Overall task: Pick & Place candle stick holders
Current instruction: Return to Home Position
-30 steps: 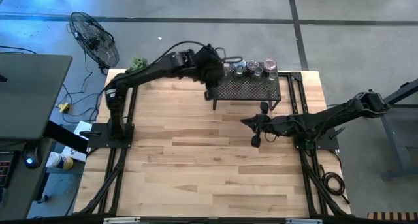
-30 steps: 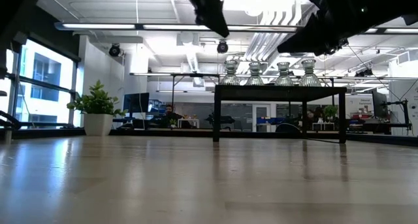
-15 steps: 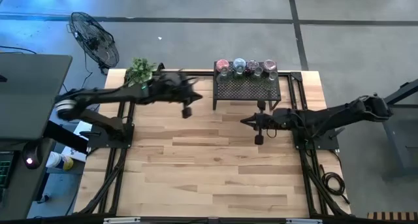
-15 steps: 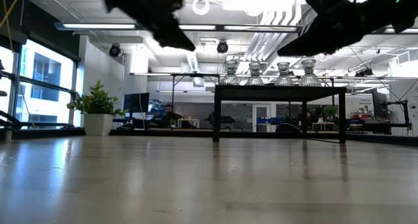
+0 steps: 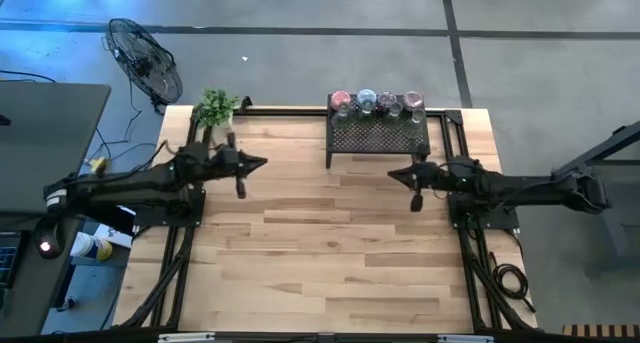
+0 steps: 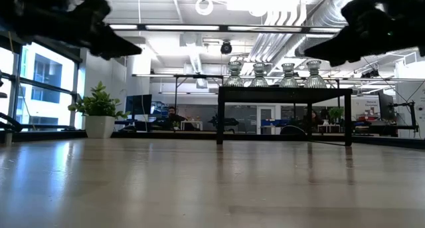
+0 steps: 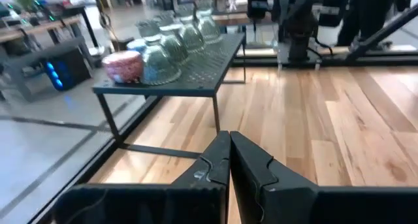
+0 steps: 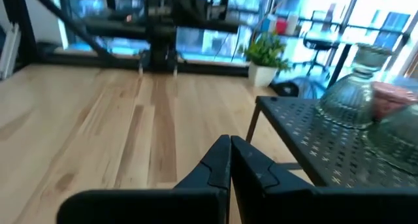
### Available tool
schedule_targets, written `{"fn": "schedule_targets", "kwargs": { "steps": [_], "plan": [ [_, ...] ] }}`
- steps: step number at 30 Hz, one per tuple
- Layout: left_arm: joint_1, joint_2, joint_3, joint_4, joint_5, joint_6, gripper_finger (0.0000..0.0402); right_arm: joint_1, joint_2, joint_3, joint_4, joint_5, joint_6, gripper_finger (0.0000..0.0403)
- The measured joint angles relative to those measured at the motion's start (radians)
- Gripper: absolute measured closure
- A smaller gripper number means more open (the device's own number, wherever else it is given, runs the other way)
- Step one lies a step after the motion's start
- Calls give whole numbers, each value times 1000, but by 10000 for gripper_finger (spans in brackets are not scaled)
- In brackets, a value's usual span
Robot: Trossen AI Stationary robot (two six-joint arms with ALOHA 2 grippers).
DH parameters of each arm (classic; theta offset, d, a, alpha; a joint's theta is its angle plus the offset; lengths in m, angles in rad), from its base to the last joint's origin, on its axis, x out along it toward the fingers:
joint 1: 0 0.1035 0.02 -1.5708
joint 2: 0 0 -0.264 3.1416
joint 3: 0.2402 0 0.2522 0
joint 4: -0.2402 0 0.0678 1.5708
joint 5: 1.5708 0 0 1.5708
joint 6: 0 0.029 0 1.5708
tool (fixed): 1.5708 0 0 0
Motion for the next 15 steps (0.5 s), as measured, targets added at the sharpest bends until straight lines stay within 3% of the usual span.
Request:
{"fn": "schedule_targets", "kwargs": {
  "steps": [7,15],
  "plan": [
    [0,-249,-125,-48,-7,0,399,-6,-255,-147,9,1,22,403],
    [0,-500,-161,-297,-8,-2,399,-6,-502,-152,-202,49,38,403]
  ]
}}
